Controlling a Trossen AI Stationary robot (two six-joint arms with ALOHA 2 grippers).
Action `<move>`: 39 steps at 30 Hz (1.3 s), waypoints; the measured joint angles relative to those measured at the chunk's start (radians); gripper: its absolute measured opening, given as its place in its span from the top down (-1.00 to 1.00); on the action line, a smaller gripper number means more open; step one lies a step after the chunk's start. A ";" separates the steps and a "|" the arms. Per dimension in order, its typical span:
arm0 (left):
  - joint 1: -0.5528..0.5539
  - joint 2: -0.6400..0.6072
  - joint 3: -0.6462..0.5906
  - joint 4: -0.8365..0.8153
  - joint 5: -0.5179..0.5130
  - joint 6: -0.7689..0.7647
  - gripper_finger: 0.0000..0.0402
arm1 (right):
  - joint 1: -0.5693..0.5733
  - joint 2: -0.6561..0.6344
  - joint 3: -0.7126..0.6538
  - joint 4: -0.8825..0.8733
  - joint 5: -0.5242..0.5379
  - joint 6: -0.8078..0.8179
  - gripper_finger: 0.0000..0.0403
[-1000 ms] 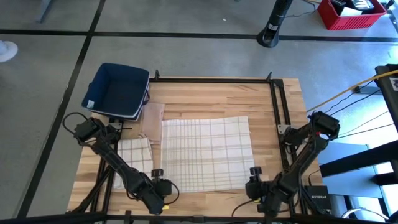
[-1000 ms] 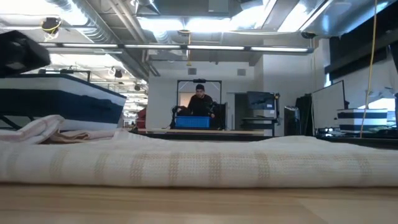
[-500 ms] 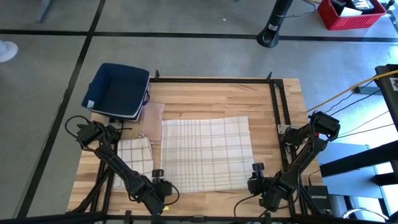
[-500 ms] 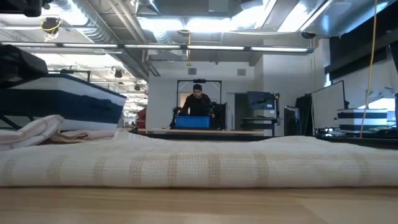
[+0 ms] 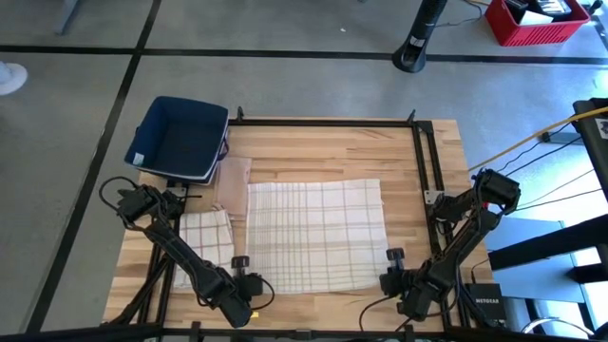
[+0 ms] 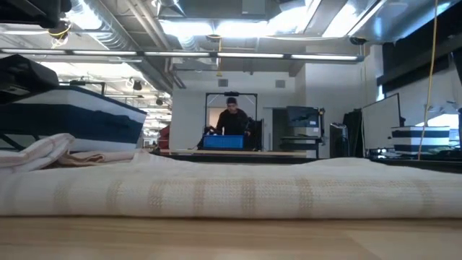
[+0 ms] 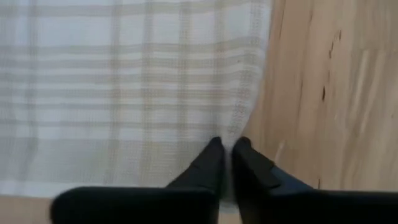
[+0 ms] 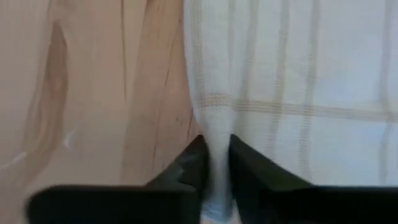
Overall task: Fold towel
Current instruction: Fold the right checkered white towel
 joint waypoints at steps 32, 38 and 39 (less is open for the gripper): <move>-0.015 -0.232 0.091 -0.226 -0.066 -0.105 0.98 | -0.008 -0.021 0.360 -0.335 0.160 0.191 0.98; 0.087 -0.266 0.089 -0.476 -0.180 -0.053 0.98 | -0.114 -0.024 0.319 -0.483 0.218 0.233 0.98; 0.106 -0.264 0.088 -0.512 -0.180 -0.041 0.98 | -0.135 -0.023 0.307 -0.493 0.218 0.233 0.98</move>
